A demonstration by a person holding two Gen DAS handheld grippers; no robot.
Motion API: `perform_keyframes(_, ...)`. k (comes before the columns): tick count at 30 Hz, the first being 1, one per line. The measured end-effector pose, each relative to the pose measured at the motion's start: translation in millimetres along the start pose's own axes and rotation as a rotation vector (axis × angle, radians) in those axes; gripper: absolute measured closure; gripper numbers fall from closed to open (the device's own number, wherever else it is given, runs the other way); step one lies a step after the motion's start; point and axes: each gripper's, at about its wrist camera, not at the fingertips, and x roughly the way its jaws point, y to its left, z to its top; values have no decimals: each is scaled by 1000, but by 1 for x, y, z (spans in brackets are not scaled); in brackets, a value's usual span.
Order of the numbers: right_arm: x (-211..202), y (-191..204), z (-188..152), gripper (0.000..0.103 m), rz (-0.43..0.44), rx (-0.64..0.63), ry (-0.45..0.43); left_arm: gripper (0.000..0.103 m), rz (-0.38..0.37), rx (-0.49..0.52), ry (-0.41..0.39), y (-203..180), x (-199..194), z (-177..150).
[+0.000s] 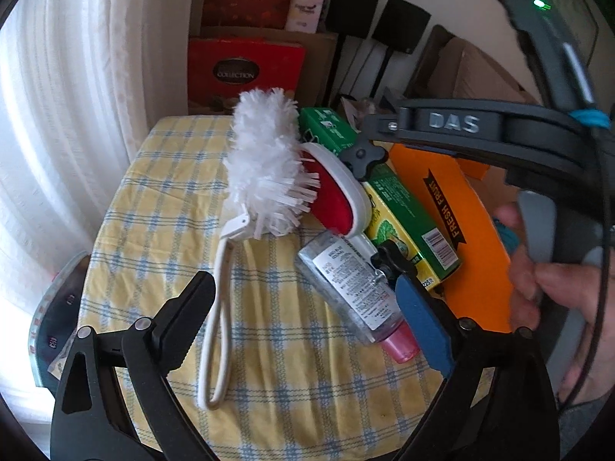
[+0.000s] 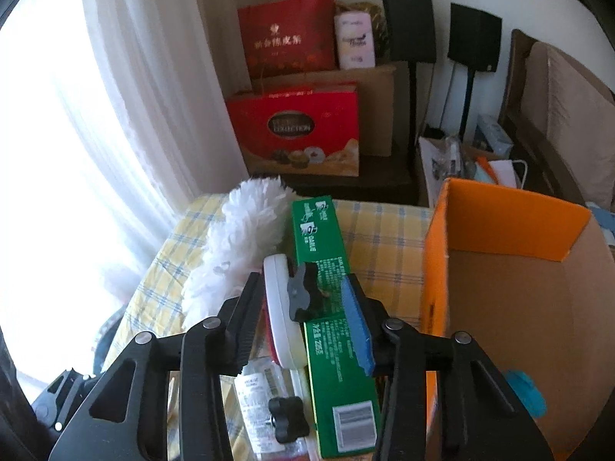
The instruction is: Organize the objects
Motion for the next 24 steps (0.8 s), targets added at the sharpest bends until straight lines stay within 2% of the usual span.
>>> perform_keyframes(7,16,-1,4,66,2,-7,42,14,-52,-7,17,-4,11,0)
perform_keyframes(9,17,0,4,74,-1,-15,47,14,-72,-6,21,-6,13,0)
perform_keyframes(11,20,1,4,76,-3,-22,53,15,-80,-1,26,-9,15,0)
perform_keyframes(13,20,1,3,79,-1,-23,54,21,-88,1,30,-12,17,1)
perform_keyframes(17,23,-1,3,90,-7,-21,59,25,-124,-15,48,-15,22,4)
perform_keyframes(20,24,-4,3,90,-11,-21,66,28,-172,-41,66,-15,28,5)
perform_keyframes(24,24,-6,6,92,18,-19,89,35,-188,-50,84,-15,34,6)
